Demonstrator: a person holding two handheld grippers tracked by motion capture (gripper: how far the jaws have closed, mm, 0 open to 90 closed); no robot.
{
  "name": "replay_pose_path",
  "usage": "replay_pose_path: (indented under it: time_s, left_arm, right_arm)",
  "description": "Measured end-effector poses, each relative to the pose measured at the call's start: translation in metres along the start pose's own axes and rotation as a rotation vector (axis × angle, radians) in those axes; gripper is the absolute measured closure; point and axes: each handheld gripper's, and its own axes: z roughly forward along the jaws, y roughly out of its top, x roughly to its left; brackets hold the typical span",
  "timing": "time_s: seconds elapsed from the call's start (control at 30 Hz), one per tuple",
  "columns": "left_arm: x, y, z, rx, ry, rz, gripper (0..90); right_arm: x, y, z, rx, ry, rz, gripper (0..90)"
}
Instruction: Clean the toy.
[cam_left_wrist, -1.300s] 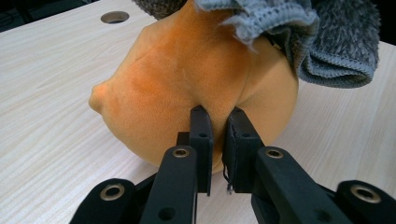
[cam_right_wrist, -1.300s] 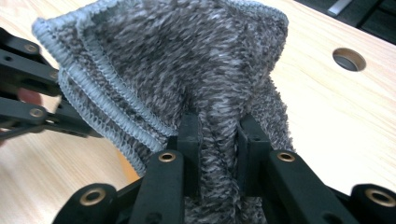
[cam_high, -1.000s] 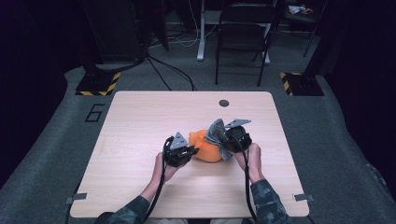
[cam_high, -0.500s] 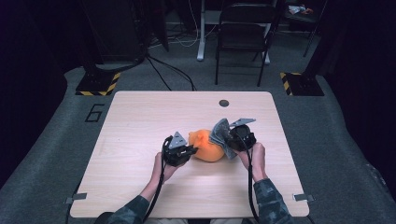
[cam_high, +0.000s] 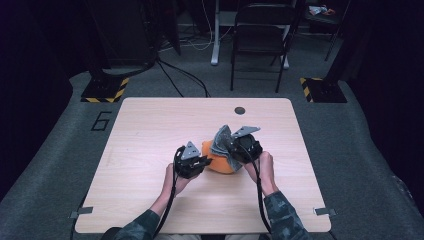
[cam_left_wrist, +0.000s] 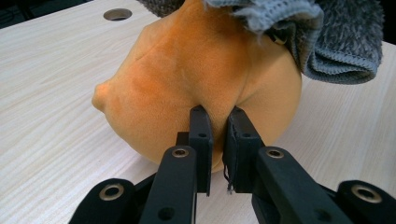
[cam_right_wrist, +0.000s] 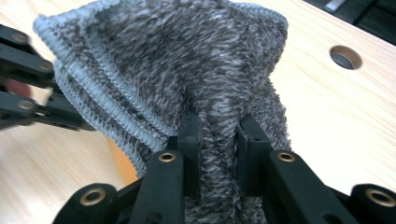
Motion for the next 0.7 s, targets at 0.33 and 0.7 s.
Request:
replay_pose_path:
  time_s: [0.33,0.7]
  left_arm:
    - [0.0,0.0,0.001,0.003,-0.003,0.003,82.5]
    - [0.0,-0.001,0.001,0.001,-0.004,0.003,82.5]
  right_arm:
    - [-0.025,-0.019,0.012,0.05,-0.014,0.08,74.6]
    - [-0.048,-0.043,0.031,0.141,-0.04,0.159,74.7]
